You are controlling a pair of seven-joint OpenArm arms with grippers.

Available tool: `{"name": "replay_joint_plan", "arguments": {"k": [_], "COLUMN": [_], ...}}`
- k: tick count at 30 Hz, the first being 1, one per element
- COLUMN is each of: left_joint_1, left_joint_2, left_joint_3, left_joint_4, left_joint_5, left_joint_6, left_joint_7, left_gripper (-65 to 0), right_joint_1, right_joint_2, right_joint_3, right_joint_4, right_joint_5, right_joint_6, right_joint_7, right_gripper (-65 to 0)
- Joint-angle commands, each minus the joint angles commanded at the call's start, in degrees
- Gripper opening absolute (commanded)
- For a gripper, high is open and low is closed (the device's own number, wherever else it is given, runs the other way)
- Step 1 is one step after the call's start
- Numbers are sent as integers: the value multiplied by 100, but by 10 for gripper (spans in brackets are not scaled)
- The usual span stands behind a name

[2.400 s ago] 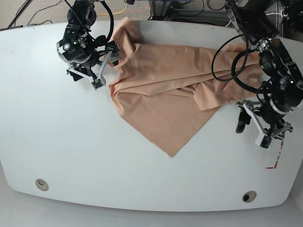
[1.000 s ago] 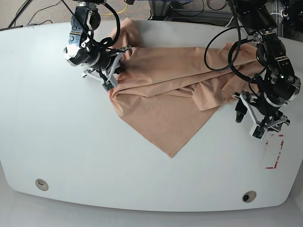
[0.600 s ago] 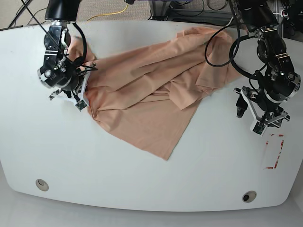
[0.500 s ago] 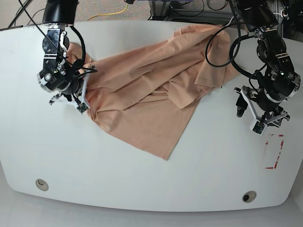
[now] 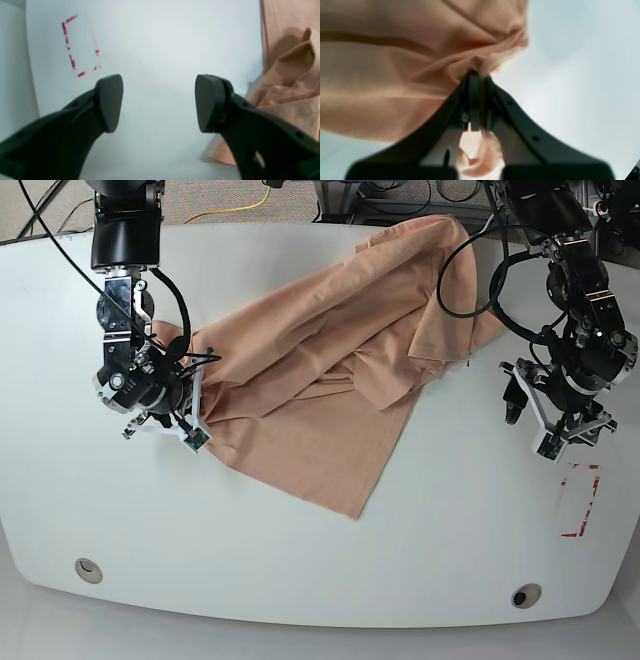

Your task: Layout the t-shirt on the table in an organized manner, then fold the t-shirt properly

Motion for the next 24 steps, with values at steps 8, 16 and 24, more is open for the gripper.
{"name": "replay_joint_plan", "arguments": {"k": [8, 16, 24], "left_joint_1": [-88, -387, -818], "left_joint_2": [35, 360, 782], "left_joint_3": [413, 958, 1055], "left_joint_4": [-18, -607, -1802], "left_joint_5": [-9, 0, 0], "left_joint_6": [0, 0, 0], "left_joint_7": [0, 18, -97], "left_gripper": [-222, -222, -222], "right_joint_1": [-273, -703, -1116], "right_joint_2": [9, -44, -237], "right_joint_3": [18, 18, 18], "right_joint_4": [738, 1310, 1512], "right_joint_5": [-9, -9, -9], "right_joint_6": [0, 0, 0], "right_joint_7": [-114, -176, -176], "right_gripper": [-434, -59, -103]}}
